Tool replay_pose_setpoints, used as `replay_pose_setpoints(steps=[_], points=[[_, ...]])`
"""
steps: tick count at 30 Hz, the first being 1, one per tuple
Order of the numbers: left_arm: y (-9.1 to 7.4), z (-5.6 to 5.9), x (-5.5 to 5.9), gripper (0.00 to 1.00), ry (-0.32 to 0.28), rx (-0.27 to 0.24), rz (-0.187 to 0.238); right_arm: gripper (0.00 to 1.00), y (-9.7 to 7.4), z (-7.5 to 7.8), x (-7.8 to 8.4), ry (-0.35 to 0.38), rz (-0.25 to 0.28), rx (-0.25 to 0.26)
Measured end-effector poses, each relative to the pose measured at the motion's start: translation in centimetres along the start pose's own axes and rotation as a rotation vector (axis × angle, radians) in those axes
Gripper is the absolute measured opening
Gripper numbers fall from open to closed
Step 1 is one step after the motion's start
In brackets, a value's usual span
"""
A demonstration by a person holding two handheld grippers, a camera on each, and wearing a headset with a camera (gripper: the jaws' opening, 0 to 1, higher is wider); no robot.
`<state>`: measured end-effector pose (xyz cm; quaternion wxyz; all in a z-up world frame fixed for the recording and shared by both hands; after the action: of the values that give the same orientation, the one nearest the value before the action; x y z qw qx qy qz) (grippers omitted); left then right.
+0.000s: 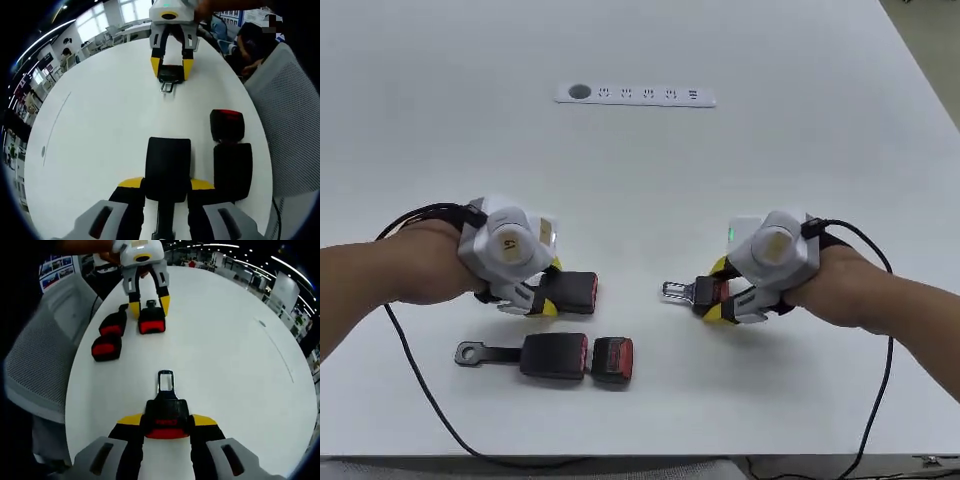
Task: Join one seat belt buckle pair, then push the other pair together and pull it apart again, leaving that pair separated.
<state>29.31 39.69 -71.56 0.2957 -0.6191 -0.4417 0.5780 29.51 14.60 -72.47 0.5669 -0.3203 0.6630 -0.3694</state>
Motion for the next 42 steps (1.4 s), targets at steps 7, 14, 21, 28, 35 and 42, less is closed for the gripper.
replay_pose_setpoints(steps=[7, 14, 21, 28, 35, 42], points=[[0.0, 0.2, -0.1, 0.33, 0.009, 0.009, 0.005, 0.33, -0.3, -0.3, -0.5, -0.006, -0.013, -0.009], [0.1, 0.3, -0.1, 0.33, 0.017, 0.005, -0.011, 0.32, 0.6, -0.3, -1.4, -0.017, -0.013, -0.005], [0.2, 0.1, -0.2, 0.33, 0.019, 0.013, -0.03, 0.32, 1.9, -1.0, -3.6, -0.027, 0.008, -0.009], [0.2, 0.0, -0.2, 0.33, 0.015, 0.019, -0.035, 0.32, 3.2, -1.4, -5.7, -0.052, 0.008, -0.019], [0.3, 0.0, -0.2, 0.33, 0.014, 0.022, -0.04, 0.32, 4.0, -1.8, -7.3, -0.072, 0.001, -0.031], [0.3, 0.0, -0.1, 0.33, 0.012, 0.021, -0.036, 0.32, 4.9, -1.5, -8.0, -0.088, -0.024, -0.034]])
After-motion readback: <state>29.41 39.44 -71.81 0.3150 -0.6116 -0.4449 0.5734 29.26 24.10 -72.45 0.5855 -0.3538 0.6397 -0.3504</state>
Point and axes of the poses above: the centre of the closed fingertips' face, and the gripper's own axes: y roughly forward along the fingers, z roughly to its right, x roughly out of its underside, the point moved 7 cm from there along -y, roughly backward along the fingers, and after that the axes turned 6 degrees about -x, right-handed, at the moved point
